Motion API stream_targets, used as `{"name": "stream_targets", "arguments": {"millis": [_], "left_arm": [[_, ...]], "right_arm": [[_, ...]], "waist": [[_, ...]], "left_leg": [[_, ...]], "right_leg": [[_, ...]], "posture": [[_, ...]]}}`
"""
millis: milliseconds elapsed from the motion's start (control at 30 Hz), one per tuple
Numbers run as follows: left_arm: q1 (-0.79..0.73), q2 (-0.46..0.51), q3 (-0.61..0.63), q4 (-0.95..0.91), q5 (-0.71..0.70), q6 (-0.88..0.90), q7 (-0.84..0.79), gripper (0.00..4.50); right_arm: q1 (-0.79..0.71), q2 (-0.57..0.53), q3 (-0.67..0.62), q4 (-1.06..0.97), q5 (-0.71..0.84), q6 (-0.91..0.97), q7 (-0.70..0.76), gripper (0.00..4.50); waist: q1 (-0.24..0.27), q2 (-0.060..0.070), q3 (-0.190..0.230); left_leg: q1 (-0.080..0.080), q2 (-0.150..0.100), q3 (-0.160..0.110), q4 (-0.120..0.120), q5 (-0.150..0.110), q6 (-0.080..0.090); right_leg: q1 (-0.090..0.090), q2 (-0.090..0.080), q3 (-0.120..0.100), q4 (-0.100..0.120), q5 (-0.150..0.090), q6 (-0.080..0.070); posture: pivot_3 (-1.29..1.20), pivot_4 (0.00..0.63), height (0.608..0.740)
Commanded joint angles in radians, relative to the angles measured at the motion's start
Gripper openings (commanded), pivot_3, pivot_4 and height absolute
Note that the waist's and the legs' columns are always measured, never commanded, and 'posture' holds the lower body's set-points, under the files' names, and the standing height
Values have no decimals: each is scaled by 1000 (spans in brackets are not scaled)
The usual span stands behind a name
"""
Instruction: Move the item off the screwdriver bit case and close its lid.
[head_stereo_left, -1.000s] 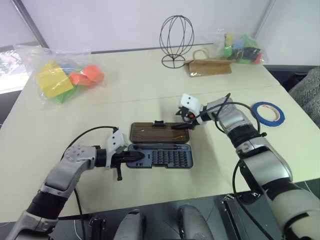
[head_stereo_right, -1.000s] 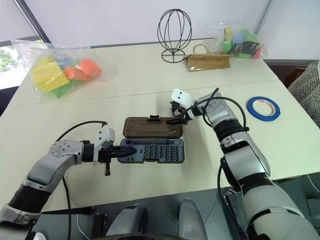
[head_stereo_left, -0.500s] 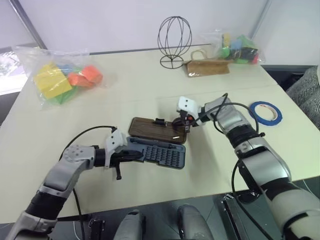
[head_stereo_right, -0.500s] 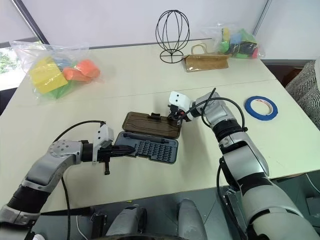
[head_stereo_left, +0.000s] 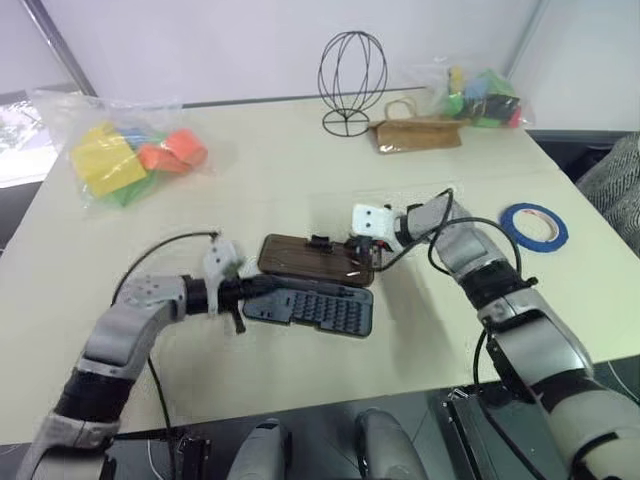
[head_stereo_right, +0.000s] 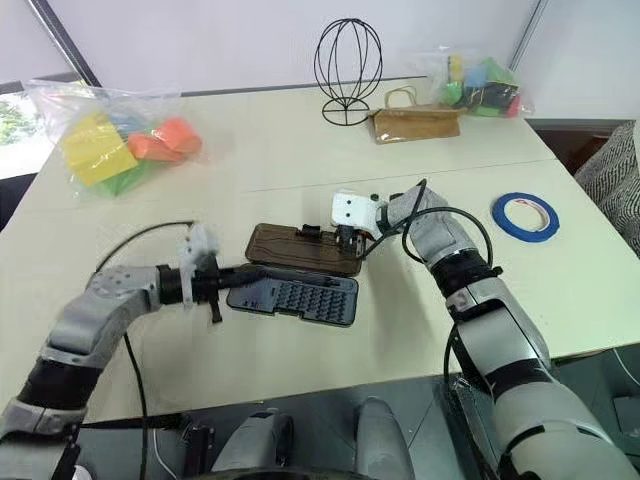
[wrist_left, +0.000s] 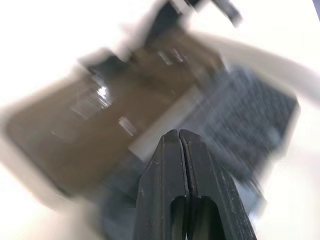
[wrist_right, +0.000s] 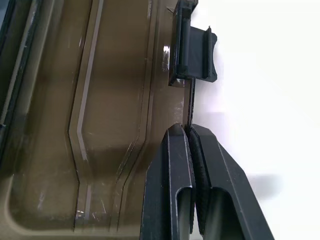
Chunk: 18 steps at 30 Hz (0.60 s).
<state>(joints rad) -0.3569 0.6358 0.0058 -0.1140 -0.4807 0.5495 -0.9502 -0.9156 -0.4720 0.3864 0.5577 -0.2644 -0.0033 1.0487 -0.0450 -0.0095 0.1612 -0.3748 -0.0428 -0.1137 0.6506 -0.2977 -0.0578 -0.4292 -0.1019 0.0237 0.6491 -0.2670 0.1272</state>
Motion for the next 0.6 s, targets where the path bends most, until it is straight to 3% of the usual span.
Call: {"name": "stream_targets", "arguments": {"millis": [33, 200, 400, 600], "left_arm": [[-76, -1, 104, 19, -77, 72, 47, 0], [-143, 6, 164, 90, -96, 98, 73, 0], [-268, -17, 212, 342, -85, 73, 111, 0], [-330, -72, 132, 566, 27, -57, 97, 0]], "right_arm": [[42, -38, -8, -150, -42, -69, -71, 45], [107, -59, -25, -303, -66, -62, -135, 45], [167, -88, -42, -477, -120, -65, -215, 45], [218, -101, -48, -589, -119, -30, -216, 45]], "waist": [[0, 0, 0], [0, 0, 0], [1, 0, 0], [1, -1, 0]], "left_leg": [[0, 0, 0, 0, 0, 0], [0, 0, 0, 0, 0, 0], [0, -1, 0, 0, 0, 0], [-1, -2, 0, 0, 0, 0]], "right_leg": [[0, 0, 0, 0, 0, 0], [0, 0, 0, 0, 0, 0], [0, 0, -1, 0, 0, 0], [0, 0, -1, -1, 0, 0]], "posture": [[0, 150, 740], [0, 150, 740], [0, 150, 740], [0, 150, 740]]}}
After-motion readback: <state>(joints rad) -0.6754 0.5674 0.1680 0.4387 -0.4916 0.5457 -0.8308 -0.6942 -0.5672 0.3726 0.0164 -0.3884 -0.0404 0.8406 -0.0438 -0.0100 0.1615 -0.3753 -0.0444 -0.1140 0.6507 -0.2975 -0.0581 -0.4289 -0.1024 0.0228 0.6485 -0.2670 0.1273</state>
